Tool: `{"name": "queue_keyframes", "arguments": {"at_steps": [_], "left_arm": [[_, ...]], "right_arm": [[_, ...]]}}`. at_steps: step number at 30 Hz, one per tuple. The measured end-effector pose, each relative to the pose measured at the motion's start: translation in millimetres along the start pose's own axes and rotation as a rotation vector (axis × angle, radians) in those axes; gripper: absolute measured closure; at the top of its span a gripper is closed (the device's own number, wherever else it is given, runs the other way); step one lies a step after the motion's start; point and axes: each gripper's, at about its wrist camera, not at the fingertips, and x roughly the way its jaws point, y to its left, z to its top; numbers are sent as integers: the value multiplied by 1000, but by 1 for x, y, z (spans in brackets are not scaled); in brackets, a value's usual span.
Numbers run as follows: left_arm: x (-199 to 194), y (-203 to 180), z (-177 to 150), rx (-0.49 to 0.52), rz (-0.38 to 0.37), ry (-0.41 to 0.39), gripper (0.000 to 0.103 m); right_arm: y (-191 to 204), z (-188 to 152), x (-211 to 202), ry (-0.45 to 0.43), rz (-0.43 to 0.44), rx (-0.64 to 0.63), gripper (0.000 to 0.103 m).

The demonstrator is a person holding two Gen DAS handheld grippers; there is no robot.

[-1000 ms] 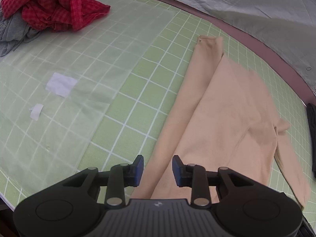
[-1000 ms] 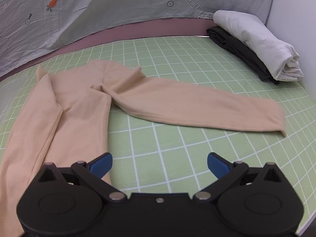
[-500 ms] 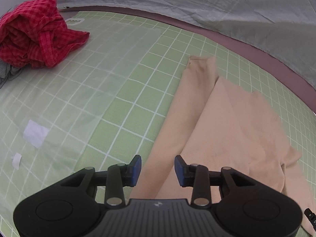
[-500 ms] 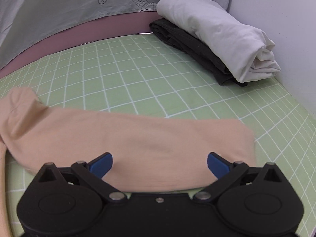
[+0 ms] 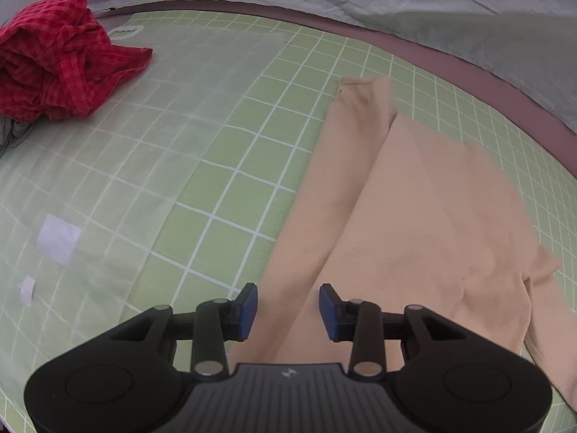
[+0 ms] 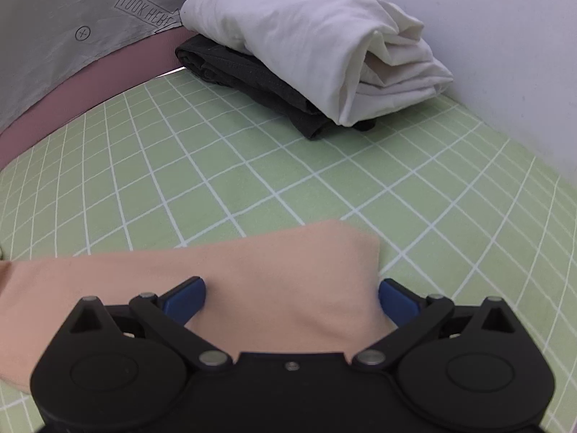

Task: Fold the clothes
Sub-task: 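Grasp the beige sleeve cuff with the right gripper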

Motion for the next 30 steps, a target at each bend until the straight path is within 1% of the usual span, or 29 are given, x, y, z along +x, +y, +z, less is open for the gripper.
{"name": "queue_keyframes", "arguments": {"at_steps": [1, 3, 4, 5, 7, 8, 11, 14, 17, 19, 23, 25, 26, 27, 28, 29, 30], "left_arm": [[-1, 0, -1, -3, 0, -2, 63], [-2, 1, -1, -8, 1, -7, 63], [-3, 2, -2, -12, 1, -10, 63], [-5, 3, -2, -17, 1, -14, 63], [-7, 5, -3, -27, -2, -20, 63], [-8, 6, -3, -30, -5, -23, 63], [-13, 8, -5, -33, -15, -32, 63], [-18, 10, -8, -31, -28, -43, 63], [-21, 12, -12, -27, -40, -51, 63], [-23, 15, -13, -32, -49, -56, 63], [-26, 22, -15, -50, -66, -59, 63], [-26, 25, -16, -58, -76, -57, 63], [-26, 27, -16, -62, -79, -58, 63], [-27, 28, -17, -67, -81, -59, 63], [-27, 29, -17, -71, -81, -61, 63], [-28, 30, -17, -75, -81, -64, 63], [-28, 30, -17, -78, -81, -66, 63]], "right_arm": [[0, 0, 0, 4, 3, 5, 1], [4, -1, -5, 3, 12, 7, 14], [6, -1, -9, 0, 18, 7, 32], [9, -1, -13, 0, 29, 3, 57], [18, -2, -20, 15, 64, -16, 81], [23, -4, -25, 19, 80, -21, 86], [34, -15, -43, 23, 180, -12, 91], [43, -23, -54, 48, 270, 55, 92], [70, -22, -67, 28, 326, 17, 92], [94, -17, -76, 15, 405, -8, 93], [162, -11, -102, 10, 625, -113, 94], [196, -18, -114, 45, 746, -178, 94], [213, -24, -120, 68, 805, -216, 92], [227, -34, -128, 85, 843, -260, 88], [236, -41, -134, 88, 850, -303, 65], [242, -47, -140, 78, 847, -339, 37], [243, -49, -146, 47, 825, -363, 29]]}}
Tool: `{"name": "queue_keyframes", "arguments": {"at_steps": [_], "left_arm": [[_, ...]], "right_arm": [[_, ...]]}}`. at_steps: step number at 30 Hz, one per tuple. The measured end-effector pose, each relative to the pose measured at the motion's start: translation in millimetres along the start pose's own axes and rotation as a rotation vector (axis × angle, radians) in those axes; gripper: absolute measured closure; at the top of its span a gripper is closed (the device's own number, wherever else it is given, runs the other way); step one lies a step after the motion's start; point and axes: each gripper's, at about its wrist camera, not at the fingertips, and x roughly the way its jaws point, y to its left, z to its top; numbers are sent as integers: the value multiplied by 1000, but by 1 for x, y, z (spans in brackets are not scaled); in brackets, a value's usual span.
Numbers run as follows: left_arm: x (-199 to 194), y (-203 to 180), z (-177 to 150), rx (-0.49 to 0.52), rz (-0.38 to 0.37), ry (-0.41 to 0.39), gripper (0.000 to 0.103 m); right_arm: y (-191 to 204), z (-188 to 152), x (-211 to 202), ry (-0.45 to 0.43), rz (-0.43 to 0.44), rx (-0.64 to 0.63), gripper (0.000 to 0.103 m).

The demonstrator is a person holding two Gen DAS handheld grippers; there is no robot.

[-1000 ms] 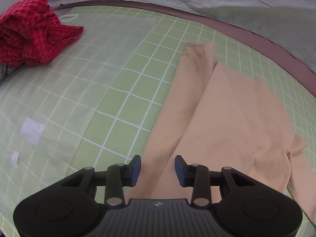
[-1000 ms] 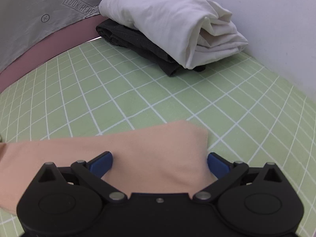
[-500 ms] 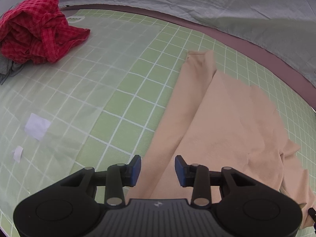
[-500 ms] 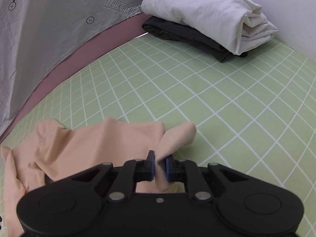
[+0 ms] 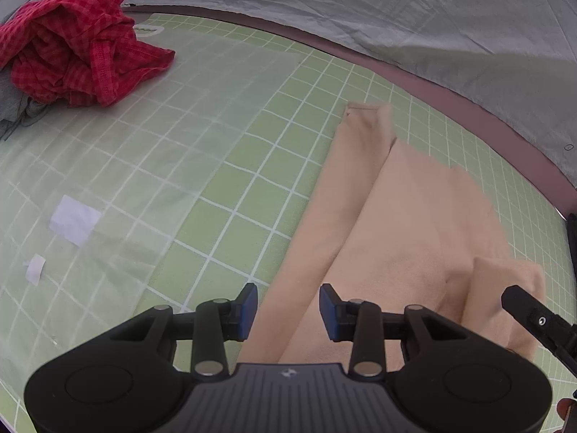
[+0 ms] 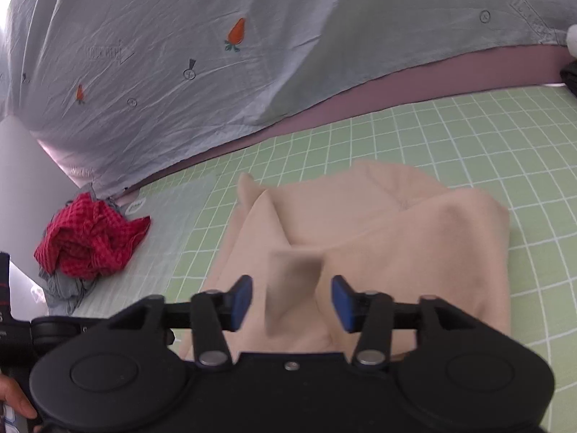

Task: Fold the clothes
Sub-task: 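Fold the held sleeve across the shirt body with the right gripper and release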

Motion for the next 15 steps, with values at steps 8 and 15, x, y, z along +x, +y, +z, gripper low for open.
{"name": "queue_keyframes", "arguments": {"at_steps": [8, 15], "left_arm": [[4, -17, -3, 52, -39, 9, 63], [14, -53, -4, 169, -100, 31, 63]], "right_arm": [[-43, -9, -38, -67, -251, 82, 10], [-91, -45, -57, -12, -437, 144, 9]]}}
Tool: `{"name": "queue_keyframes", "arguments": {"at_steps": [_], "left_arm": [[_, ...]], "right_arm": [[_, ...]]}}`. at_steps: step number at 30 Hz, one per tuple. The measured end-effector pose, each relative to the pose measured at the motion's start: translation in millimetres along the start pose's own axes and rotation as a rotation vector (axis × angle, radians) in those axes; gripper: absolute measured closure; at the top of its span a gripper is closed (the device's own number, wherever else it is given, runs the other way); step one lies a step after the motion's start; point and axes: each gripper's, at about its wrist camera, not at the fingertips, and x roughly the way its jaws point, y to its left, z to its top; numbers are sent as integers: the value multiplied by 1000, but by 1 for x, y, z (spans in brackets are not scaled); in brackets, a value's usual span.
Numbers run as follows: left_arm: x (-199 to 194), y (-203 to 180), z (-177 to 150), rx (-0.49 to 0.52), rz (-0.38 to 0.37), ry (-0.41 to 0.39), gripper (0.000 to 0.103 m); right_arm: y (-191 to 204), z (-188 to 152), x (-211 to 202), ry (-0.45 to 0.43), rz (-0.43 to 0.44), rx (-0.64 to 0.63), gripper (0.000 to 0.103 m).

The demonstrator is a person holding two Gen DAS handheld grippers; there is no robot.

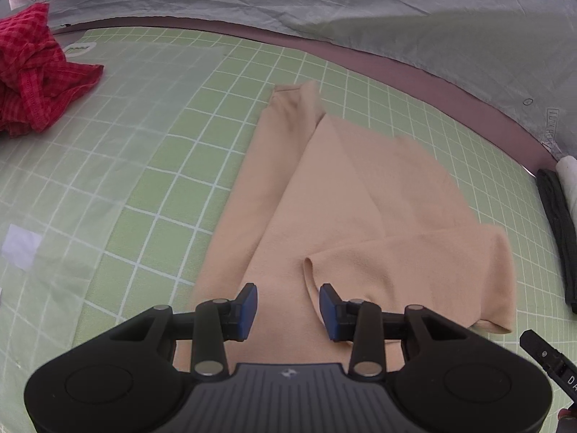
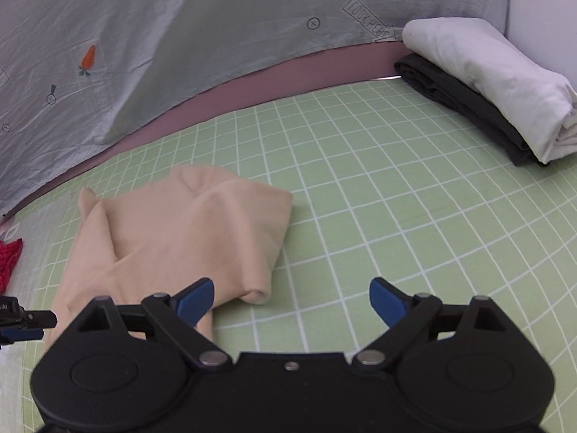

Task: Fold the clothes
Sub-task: 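Fold the held sleeve across the shirt body with the right gripper and release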

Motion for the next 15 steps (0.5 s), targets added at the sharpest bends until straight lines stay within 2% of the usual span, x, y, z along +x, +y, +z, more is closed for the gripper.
{"name": "queue_keyframes", "arguments": {"at_steps": [7, 9, 10, 11, 12, 13, 15], "left_arm": [[19, -22, 10, 73, -5, 8, 63], [25, -26, 13, 82, -8, 11, 68], [26, -27, 14, 86, -11, 10, 76], [27, -28, 14, 91, -14, 6, 91], [26, -29, 14, 96, -17, -3, 97], [24, -30, 14, 99, -19, -17, 102], [17, -30, 13, 103, -18, -48, 102]], "right_arm": [[-18, -17, 14, 66, -85, 25, 9], [-20, -16, 17, 74, -92, 29, 9], [-20, -15, 18, 76, -96, 27, 9], [-20, -15, 19, 79, -99, 26, 9], [-20, -16, 20, 82, -100, 23, 9], [-19, -17, 20, 85, -100, 20, 9], [-17, -18, 20, 91, -102, 14, 9]]}}
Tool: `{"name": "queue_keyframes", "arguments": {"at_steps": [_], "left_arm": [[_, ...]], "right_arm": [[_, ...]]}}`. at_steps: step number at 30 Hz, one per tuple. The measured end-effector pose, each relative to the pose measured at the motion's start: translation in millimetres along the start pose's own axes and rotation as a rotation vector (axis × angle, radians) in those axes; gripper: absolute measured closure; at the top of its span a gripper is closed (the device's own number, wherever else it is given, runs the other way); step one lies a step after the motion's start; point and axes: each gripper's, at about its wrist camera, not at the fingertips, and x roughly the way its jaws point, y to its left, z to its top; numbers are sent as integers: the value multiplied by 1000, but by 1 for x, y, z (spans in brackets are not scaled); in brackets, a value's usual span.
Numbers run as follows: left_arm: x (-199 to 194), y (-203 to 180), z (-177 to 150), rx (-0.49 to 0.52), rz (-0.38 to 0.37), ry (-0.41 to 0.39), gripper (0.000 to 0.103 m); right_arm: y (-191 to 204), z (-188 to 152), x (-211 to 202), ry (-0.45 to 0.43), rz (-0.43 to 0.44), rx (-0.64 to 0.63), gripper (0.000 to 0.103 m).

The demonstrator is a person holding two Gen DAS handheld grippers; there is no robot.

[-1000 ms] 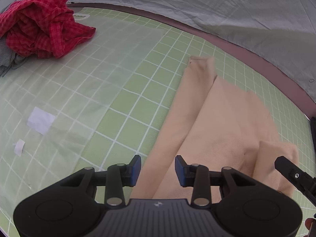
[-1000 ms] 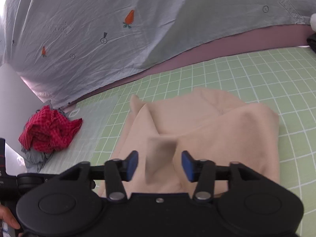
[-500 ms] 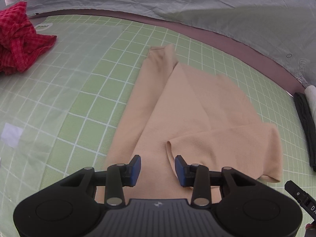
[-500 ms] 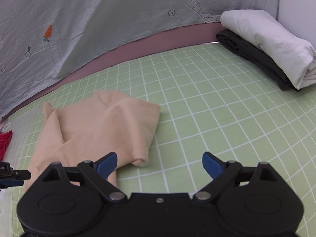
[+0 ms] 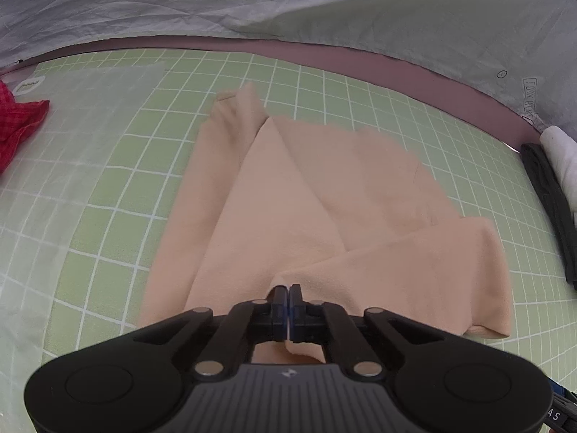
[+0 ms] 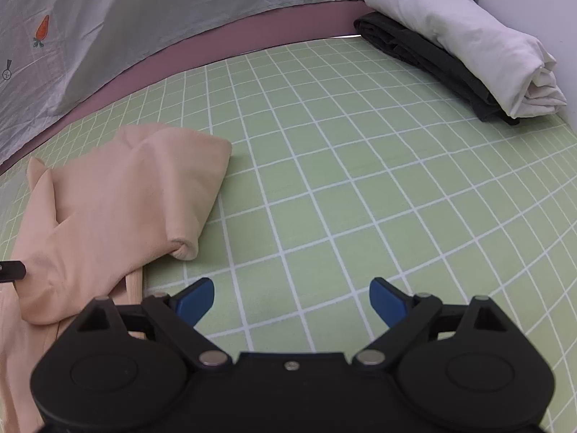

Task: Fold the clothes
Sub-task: 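Fold the held sleeve across the shirt body with the right gripper and release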

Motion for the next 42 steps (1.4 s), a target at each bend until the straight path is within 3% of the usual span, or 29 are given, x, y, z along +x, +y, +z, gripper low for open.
{"name": "queue_keyframes", "arguments": {"at_steps": [8, 13, 18, 22, 24, 25, 26, 29, 33, 39, 42], "left_arm": [[-42, 45, 15, -95, 90, -163, 102], [-72, 112, 40, -213, 158, -268, 102], [-89, 180, 61, -269, 267, -329, 102], [-90, 220, 65, -307, 314, -295, 97], [-91, 228, 59, -320, 338, -279, 86], [-93, 231, 54, -325, 336, -271, 73], [-94, 232, 49, -333, 326, -264, 66], [-94, 224, 30, -340, 264, -223, 66], [-85, 187, -5, -239, 203, -117, 65], [-77, 132, -61, -93, 122, 5, 62], [-75, 113, -80, 5, 93, 54, 62]], "right_arm": [[16, -8, -7, 14, -6, -30, 9], [38, -18, -17, 11, -2, -66, 9], [60, -26, -30, -14, 7, -104, 9], [78, -31, -38, -34, 8, -134, 9], [85, -34, -41, -40, 13, -146, 9], [88, -35, -43, -43, 15, -153, 9], [92, -37, -45, -47, 17, -161, 9], [103, -42, -50, -50, 28, -186, 9], [119, -54, -55, -55, 24, -251, 13], [139, -74, -57, -49, 25, -365, 32], [149, -87, -55, -29, 5, -444, 50]]}}
